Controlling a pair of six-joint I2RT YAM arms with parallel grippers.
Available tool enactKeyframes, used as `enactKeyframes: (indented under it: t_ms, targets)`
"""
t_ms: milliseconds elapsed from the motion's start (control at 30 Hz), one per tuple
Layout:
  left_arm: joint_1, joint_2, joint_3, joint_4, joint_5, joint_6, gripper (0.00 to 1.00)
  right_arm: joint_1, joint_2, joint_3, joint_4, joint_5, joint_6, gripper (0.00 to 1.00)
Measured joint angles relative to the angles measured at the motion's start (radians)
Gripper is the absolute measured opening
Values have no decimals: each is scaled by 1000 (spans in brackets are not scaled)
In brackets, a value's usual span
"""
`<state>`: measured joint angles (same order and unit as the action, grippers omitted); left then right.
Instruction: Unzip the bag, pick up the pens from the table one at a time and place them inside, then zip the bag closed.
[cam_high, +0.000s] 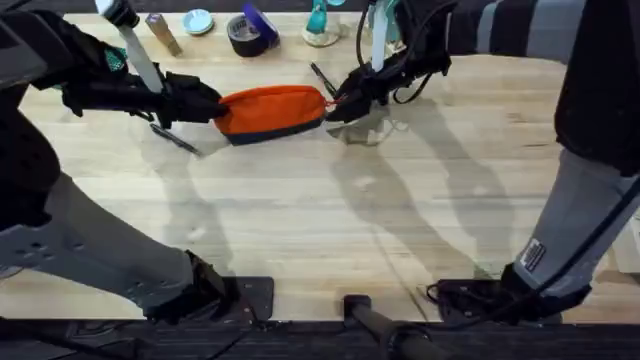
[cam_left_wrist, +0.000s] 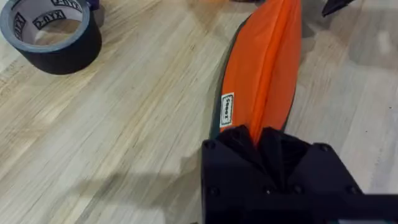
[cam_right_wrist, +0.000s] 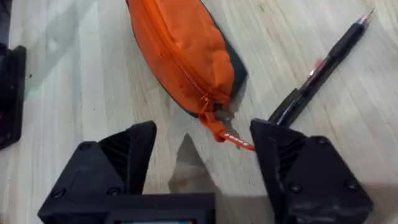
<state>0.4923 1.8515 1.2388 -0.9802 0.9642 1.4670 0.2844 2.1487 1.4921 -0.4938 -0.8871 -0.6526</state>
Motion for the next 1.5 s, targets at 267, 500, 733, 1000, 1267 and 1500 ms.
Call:
enactKeyframes:
  t_ms: [267, 500, 733, 1000, 1267, 1500]
  targets:
    - [0, 0, 0, 0, 0, 0, 42, 0, 0, 0, 0, 0, -3, 622]
    - [0, 0, 0, 0, 0, 0, 42, 0, 0, 0, 0, 0, -6, 61]
    - [0, 0, 0, 0, 0, 0, 42, 0, 0, 0, 0, 0, -6, 31]
    - [0, 0, 0, 0, 0, 0, 42, 0, 0, 0, 0, -15, -4, 30]
    - [0, 0, 0, 0, 0, 0, 42, 0, 0, 0, -1, -7, 33, 29]
    - [0, 0, 0, 0, 0, 0, 42, 0, 0, 3, -1, 23, 51, 29]
